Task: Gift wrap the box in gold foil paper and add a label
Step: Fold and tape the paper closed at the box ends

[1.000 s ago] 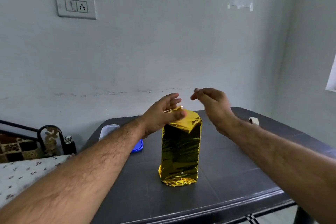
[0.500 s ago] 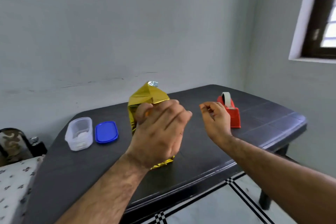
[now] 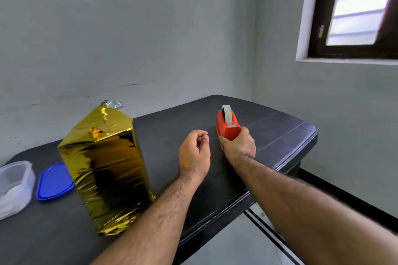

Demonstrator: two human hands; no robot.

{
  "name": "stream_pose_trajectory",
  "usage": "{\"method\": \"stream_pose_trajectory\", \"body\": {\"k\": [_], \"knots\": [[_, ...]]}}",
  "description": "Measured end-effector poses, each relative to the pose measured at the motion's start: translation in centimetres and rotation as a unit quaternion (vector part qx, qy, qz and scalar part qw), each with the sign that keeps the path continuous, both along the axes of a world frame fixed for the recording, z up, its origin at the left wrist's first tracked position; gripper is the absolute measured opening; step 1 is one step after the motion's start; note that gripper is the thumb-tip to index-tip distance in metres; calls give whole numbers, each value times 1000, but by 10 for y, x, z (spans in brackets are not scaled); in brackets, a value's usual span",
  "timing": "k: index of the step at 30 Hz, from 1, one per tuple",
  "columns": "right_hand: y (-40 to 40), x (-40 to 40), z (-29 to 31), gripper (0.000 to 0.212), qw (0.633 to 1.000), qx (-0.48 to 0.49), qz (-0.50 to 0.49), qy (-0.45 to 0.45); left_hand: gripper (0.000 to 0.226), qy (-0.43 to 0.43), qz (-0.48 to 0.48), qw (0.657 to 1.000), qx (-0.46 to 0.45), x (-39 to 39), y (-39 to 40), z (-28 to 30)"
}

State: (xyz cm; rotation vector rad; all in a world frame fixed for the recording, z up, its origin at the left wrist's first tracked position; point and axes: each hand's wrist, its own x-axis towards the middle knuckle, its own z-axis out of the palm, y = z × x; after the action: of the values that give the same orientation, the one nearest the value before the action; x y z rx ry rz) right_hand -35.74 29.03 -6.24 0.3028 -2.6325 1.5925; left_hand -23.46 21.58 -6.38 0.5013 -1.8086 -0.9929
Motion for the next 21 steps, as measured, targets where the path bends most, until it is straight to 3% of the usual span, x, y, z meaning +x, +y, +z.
{"method": "stream_pose_trajectory", "body": {"k": [5,9,13,16,19,21], "knots": [[5,0,-1,68,1000,-24,-5,12,13,-6,-44,986,160,-45,-14,15],[4,-3,-4,67,998,-67,-4,3,19,-135,-100,943,287,-79,-24,40],[2,-6,-7,67,994,-108,-5,3,28,-241,-100,916,304,-95,-21,61],[7,-17,-10,68,984,-174,28,-28,19,-273,-82,907,311,-104,-16,72],[23,-31,-14,47,937,-309,107,-125,12,-303,-81,891,327,-109,-11,77],[32,-40,-15,31,913,-347,131,-171,11,-312,-73,886,336,-110,-10,79]]}}
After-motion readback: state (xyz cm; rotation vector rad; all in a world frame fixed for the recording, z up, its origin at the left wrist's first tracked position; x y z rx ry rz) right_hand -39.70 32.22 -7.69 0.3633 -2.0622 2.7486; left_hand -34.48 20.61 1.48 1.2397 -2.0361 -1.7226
